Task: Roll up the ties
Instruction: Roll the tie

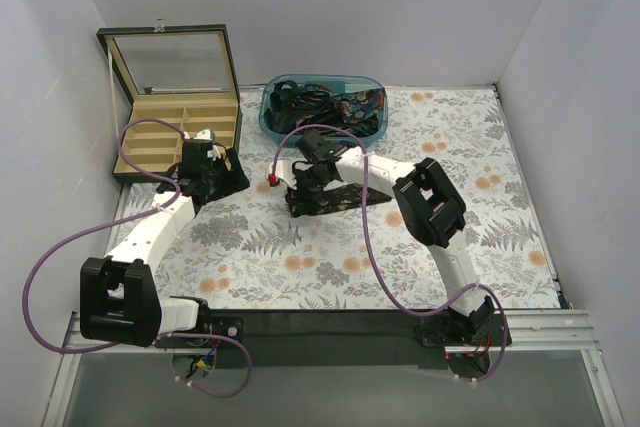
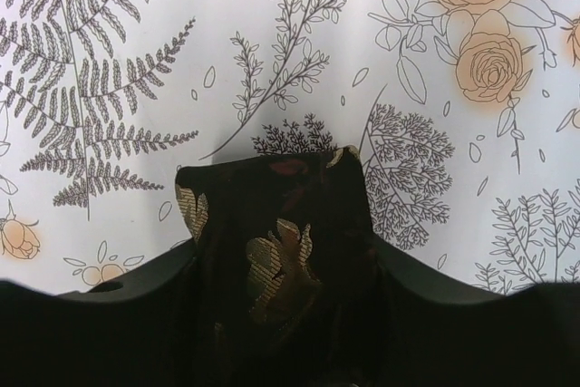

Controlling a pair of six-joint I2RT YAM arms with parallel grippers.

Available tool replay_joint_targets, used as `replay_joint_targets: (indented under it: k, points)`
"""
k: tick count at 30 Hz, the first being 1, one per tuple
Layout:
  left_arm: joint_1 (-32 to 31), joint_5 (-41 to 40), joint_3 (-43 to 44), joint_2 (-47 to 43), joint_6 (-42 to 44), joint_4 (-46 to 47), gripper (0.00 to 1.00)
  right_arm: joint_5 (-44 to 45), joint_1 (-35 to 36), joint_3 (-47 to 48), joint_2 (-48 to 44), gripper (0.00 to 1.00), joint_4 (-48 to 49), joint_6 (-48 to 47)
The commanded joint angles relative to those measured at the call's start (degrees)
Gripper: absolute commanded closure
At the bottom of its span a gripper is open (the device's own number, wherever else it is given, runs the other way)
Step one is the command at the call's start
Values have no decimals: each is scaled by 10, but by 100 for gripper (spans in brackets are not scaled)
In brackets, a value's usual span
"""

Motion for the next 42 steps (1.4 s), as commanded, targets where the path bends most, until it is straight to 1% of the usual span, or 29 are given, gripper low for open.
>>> replay_joint_targets:
  k: [1, 3, 4, 5, 11, 13, 16, 17, 19, 20, 23, 28, 36, 40, 42]
  points:
    - [5, 16, -2, -6, 9, 6, 32, 5, 9, -7, -11, 52, -13, 3]
    - [6, 16, -3, -7, 9, 7, 32, 7, 10, -10, -14, 60, -13, 7]
    - [5, 16, -3, -7, 9, 7, 32, 7, 10, -12, -16, 67, -13, 8]
    - [5, 18, -3, -7, 9, 7, 32, 7, 11, -16, -18, 69, -13, 9]
    - [5, 30, -3, -3, 11, 7, 32, 3, 12, -30, -33, 70, -13, 16]
    - [6, 35, -4, -1, 12, 9, 32, -3, 12, -31, -41, 67, -13, 20]
    - [6, 55, -8, 0, 14, 11, 32, -19, 13, -34, -53, 59, -13, 25]
    - [6, 67, -9, 1, 16, 13, 32, -22, 13, -34, -56, 50, -13, 28]
    - [5, 79, -10, 4, 21, 17, 32, -30, 13, -33, -64, 41, -13, 29]
    - [5, 84, -12, 4, 21, 18, 32, -33, 13, -34, -67, 35, -13, 29]
    - [5, 88, -11, 5, 22, 20, 32, -44, 13, -26, -73, 30, -14, 29]
    - [5, 86, -13, 5, 23, 21, 32, -73, 16, -15, -60, 29, -13, 32]
    - [5, 88, -12, 8, 26, 21, 32, -68, 29, 4, -22, 28, -11, 41]
    - [5, 86, -13, 8, 27, 21, 32, -57, 38, 12, -6, 33, -11, 47]
    - [5, 87, -13, 7, 27, 21, 32, -45, 39, 13, 2, 39, -10, 51]
